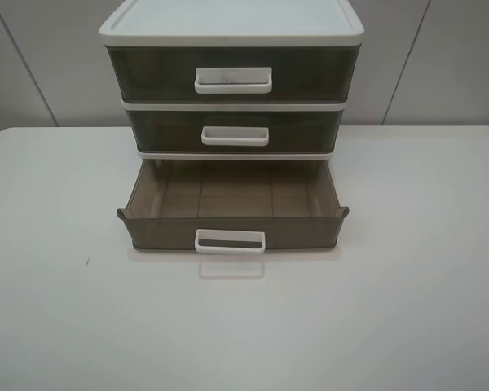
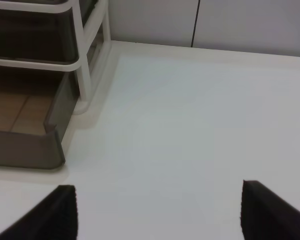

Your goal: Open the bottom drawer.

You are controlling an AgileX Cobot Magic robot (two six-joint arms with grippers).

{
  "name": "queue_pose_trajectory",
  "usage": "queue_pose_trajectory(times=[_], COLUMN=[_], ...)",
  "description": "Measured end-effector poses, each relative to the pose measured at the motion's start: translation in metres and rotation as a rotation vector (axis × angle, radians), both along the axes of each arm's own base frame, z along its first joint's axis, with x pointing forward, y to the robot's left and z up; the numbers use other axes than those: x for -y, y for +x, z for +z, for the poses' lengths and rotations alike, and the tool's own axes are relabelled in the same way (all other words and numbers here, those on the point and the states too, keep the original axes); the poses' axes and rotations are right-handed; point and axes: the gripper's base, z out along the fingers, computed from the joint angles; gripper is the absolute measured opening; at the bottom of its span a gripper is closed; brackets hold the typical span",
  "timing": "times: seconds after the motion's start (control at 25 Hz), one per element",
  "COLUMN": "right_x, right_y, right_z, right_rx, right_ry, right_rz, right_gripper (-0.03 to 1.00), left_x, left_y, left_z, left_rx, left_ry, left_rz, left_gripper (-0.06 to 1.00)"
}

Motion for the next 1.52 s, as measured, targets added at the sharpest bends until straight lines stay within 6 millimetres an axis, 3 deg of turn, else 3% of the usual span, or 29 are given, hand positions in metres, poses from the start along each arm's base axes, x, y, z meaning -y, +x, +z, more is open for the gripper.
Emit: queue_pose_trajectory(times=[1.52], right_x=[-0.0003], right_y=[-0.0001], right_z=[0.0000], right_rx=[0.000], right_ry=[0.001], right_rz=[-0.034], right_gripper=[0.67], left_x=[0.0000], left_y=[0.0000], left_z=[0.0000], left_rx=[0.000], left_ry=[0.000], left_rz=[0.000], left_gripper=[0.74])
